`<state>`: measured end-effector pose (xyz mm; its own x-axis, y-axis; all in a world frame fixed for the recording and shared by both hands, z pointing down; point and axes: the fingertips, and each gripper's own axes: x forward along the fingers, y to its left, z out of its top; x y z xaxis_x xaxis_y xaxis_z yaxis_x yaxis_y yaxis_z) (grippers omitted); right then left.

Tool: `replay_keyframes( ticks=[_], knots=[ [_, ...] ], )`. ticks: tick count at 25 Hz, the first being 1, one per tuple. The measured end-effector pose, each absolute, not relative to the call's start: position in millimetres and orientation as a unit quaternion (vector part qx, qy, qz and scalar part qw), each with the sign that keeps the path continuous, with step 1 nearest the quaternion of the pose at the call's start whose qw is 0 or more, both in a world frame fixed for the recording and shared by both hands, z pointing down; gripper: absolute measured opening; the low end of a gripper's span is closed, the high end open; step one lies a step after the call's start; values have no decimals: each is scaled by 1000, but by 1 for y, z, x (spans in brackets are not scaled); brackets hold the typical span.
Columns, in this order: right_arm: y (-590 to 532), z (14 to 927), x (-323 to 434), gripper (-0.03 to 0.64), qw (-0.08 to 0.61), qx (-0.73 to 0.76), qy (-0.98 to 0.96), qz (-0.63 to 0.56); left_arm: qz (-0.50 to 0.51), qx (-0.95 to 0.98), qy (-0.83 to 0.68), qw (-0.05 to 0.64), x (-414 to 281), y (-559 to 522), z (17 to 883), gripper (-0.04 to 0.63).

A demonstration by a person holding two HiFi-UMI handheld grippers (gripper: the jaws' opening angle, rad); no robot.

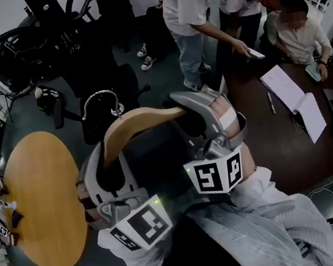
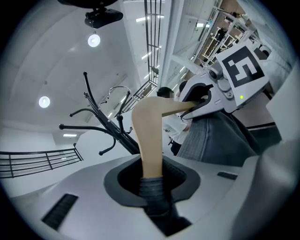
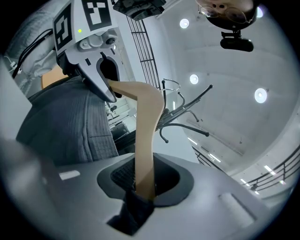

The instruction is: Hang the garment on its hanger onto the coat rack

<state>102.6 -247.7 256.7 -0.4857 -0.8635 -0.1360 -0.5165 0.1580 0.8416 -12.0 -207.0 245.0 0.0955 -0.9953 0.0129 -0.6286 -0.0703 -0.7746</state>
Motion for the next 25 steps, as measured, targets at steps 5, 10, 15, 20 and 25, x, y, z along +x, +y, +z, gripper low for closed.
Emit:
replay_keyframes(
  ticks=[5, 10, 15, 20, 25],
  knots=[
    [-297, 243, 90, 78, 185, 486, -718, -462, -278, -670, 605, 330, -26, -258, 233, 78],
    [-329, 227, 82, 81, 169, 500, -705, -474, -264, -666, 604, 349, -34, -291, 219, 78],
    [-350, 222, 81, 86, 158, 503, -701, -481, -258, -666, 605, 353, -35, -311, 217, 77],
    [-377, 226, 76, 87, 157, 486, -715, -477, -270, -661, 613, 339, -39, -334, 222, 78],
    [-402, 235, 63, 89, 156, 461, -739, -466, -288, -652, 625, 320, -49, -353, 230, 77]
  ],
)
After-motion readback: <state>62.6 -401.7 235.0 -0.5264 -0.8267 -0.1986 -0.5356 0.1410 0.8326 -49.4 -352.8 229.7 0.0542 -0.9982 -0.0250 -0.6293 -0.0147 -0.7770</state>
